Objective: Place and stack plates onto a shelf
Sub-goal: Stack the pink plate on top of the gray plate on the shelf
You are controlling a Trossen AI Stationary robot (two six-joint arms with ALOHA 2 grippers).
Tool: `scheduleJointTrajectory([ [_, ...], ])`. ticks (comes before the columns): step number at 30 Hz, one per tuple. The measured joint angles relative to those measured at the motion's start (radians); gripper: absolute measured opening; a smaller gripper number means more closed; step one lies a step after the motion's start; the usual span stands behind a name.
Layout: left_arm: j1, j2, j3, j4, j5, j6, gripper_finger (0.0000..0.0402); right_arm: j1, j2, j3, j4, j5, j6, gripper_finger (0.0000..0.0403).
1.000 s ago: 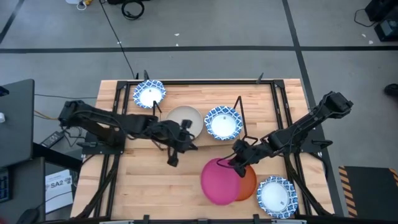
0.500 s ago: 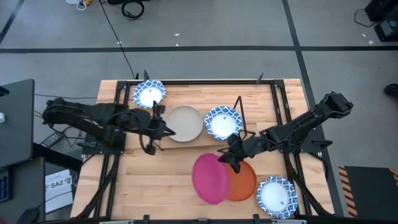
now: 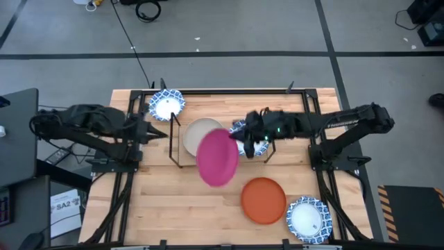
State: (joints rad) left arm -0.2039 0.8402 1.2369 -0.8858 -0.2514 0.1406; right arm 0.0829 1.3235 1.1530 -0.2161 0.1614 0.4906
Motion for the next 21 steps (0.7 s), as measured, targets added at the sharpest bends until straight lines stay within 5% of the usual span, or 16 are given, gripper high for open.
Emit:
scheduleJointTrajectory([
  [13, 0.000, -0.124, 0.000, -0.094, -0.113, -0.001, 0.0007, -0.307, 0.000, 0.057, -0.011, -0.025, -0.076, 0.0015],
  [21, 0.000, -0.129, 0.000, -0.113, -0.122, -0.019, 0.0007, -0.392, 0.026, 0.057, 0.037, -0.041, -0.076, 0.0015],
])
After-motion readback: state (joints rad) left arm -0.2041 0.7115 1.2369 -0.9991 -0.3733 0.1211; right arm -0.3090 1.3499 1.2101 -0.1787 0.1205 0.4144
